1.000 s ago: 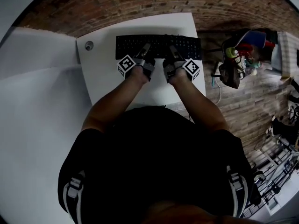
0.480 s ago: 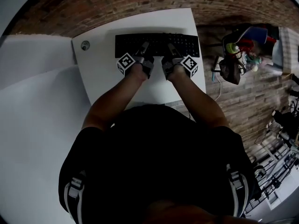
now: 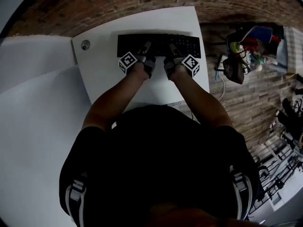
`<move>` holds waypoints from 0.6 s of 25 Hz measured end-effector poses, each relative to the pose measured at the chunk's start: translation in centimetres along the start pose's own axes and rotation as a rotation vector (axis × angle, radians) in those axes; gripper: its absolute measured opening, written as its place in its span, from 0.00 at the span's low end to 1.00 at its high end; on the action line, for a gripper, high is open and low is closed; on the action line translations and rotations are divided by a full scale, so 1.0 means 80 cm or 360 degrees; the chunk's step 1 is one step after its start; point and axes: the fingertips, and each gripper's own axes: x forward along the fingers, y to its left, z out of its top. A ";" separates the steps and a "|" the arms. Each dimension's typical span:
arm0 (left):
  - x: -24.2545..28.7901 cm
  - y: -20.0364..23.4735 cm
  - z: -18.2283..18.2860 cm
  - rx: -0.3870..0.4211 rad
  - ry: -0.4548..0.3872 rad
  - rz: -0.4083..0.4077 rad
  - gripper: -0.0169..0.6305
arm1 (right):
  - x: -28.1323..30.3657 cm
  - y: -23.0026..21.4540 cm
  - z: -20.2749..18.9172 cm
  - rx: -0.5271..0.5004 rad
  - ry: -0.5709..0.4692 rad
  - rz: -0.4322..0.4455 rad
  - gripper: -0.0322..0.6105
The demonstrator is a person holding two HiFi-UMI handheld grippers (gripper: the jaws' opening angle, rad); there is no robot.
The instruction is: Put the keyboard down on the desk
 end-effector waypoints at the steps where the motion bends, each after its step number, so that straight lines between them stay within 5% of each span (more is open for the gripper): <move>1: 0.000 0.003 0.001 -0.0004 0.0000 0.0003 0.16 | 0.001 -0.002 -0.001 0.0003 -0.0002 -0.0007 0.25; 15: 0.006 0.029 0.006 -0.0041 -0.0014 0.0082 0.16 | 0.011 -0.027 0.003 0.0035 -0.0054 -0.0115 0.25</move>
